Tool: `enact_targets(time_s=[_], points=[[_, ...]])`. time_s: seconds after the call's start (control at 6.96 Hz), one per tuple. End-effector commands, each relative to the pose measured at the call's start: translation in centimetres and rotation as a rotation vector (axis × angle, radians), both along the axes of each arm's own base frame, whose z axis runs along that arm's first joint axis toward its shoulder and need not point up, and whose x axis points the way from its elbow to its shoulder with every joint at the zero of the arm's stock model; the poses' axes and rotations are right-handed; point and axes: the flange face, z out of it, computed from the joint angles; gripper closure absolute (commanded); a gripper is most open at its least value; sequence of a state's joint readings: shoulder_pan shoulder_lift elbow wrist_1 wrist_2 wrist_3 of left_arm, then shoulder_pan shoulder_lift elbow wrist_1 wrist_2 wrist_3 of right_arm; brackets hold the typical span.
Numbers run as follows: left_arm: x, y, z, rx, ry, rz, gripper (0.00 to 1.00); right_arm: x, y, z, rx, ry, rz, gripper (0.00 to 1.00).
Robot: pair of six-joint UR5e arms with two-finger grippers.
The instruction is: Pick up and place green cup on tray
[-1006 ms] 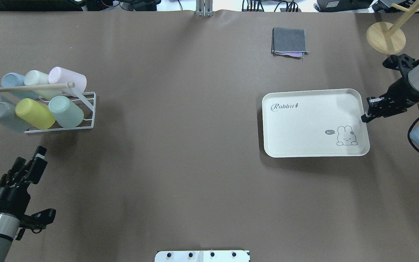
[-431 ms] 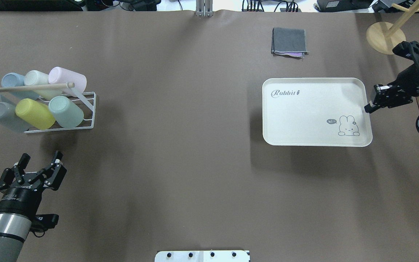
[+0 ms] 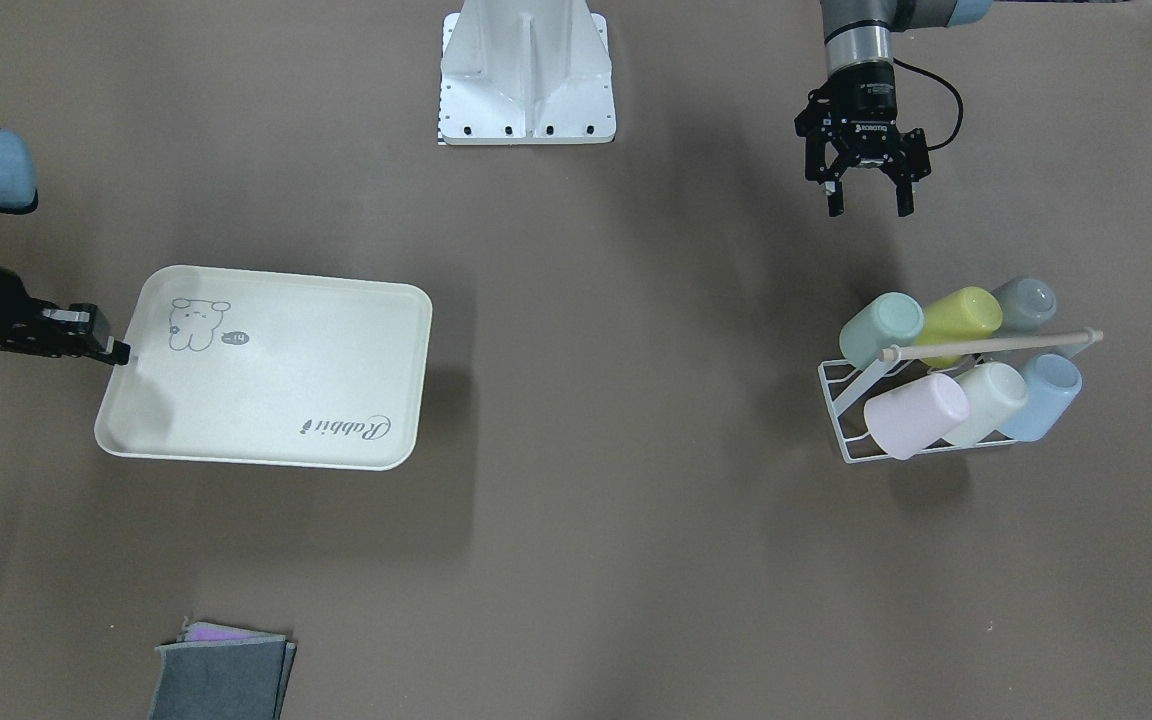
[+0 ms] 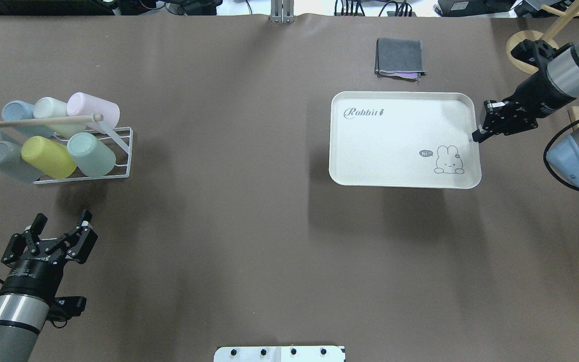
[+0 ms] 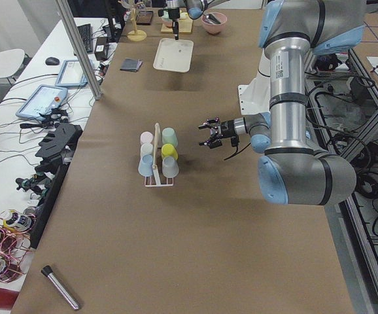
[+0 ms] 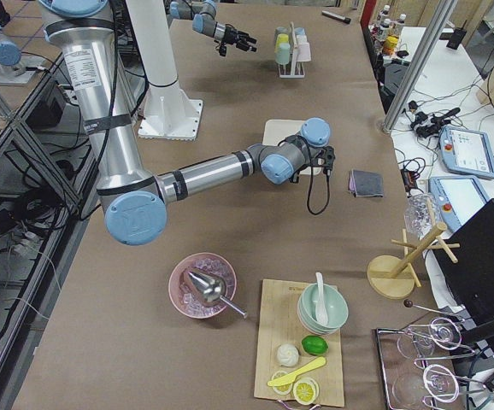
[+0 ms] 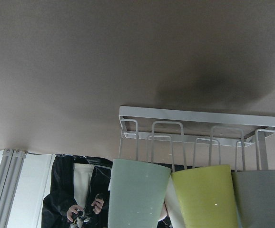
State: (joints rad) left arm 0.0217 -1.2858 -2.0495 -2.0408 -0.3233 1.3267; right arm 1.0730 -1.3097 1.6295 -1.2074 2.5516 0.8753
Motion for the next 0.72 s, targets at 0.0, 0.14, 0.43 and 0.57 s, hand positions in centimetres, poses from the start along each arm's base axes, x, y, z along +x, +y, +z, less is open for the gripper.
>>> enact_targets(time_s=[0.0,0.14,0.43,0.57], points=[[-0.3,-0.8,-0.1,-0.002,0.0,-0.019,0.03,-6.8,0.5,-4.6,0.035,0.005,-0.036,1.0],[0.2,-1.7,0.0,-0.008,0.0,-0.04,0.03,-10.2,1.4,-6.6,0.047,0.013,-0.043,1.0],[1.5,-3.3,-0.2,-0.009,0.013,-0.078,0.03,-14.4,3.0,-10.1,0.042,-0.01,-0.073,1.0],[2.3,-4.4,-0.4,-0.009,0.015,-0.101,0.03,-16.1,3.5,-11.8,0.045,-0.02,-0.082,1.0]])
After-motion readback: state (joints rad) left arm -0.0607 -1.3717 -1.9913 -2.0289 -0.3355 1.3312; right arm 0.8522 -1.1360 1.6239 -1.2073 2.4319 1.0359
